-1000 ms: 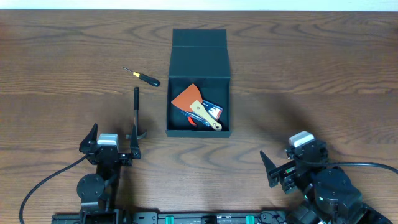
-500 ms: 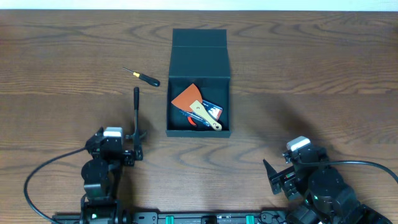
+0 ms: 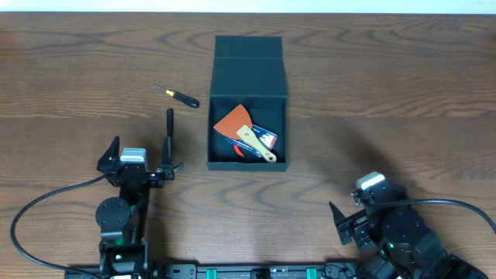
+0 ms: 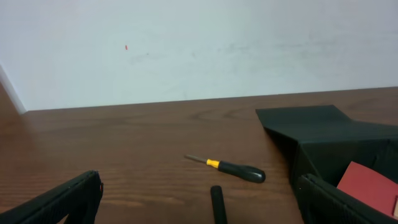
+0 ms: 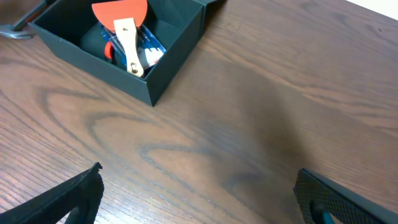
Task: Pack container
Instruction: 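Move the left gripper forward toward the yellow-black screwdriver, then lower the left gripper and grasp the screwdriver's black handle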
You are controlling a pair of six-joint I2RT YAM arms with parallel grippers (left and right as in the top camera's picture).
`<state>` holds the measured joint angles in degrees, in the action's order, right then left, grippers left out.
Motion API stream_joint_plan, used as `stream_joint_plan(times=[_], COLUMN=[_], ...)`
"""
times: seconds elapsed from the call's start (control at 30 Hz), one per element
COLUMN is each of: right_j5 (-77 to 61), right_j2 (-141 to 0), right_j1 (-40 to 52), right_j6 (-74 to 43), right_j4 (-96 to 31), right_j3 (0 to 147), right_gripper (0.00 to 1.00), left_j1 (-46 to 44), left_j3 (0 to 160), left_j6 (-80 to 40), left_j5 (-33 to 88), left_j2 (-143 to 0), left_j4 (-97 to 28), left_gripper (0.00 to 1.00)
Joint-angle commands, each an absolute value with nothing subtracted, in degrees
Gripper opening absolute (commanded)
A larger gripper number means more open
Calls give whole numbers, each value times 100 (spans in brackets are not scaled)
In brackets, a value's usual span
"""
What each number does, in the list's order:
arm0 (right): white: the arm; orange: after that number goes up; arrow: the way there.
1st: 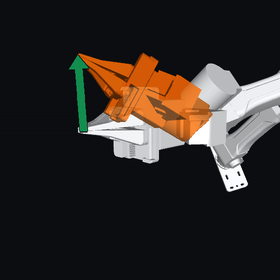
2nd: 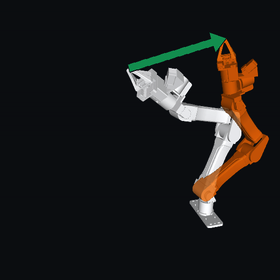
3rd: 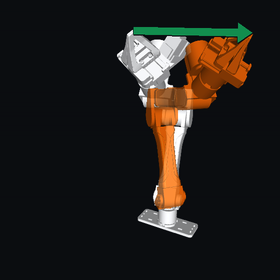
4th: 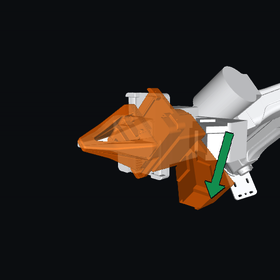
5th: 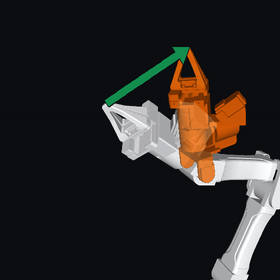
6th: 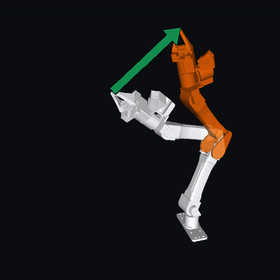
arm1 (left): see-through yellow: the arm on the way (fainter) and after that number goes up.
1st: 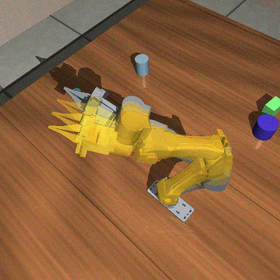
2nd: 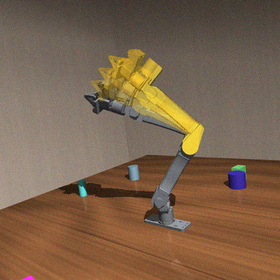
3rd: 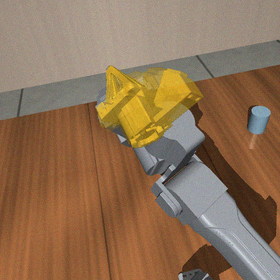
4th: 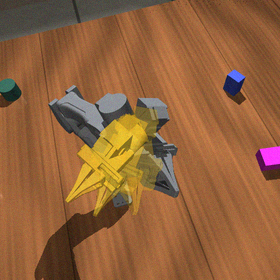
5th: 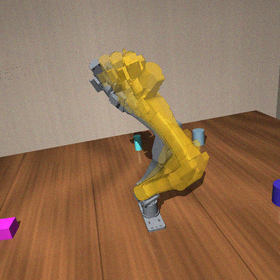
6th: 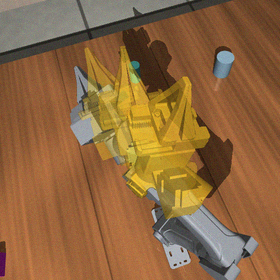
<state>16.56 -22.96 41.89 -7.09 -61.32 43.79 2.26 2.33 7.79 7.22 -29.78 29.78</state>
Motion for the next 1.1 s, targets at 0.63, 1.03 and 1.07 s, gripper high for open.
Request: stream_joint_plan(times=[0.63, 1.03, 1.07], right_j5=[1734, 1734, 1734], right_j2=[-2279, -2279, -2279], right_j1=[4156, 4156, 4156], right_j6=[-788, -788, -790], right_j4=[-6134, -6134, -6134], right_j3=[4381, 4381, 4381], right_gripper=[99, 99, 99], left_j1=[196, 196, 196], left_j3=[3883, 6530, 6643], left_j6=[-292, -296, -298], left_j5=[593, 749, 749], left_j2=[-5885, -7695, -7826], left_j4=[1765, -1890, -1997], left_gripper=[98, 99, 99])
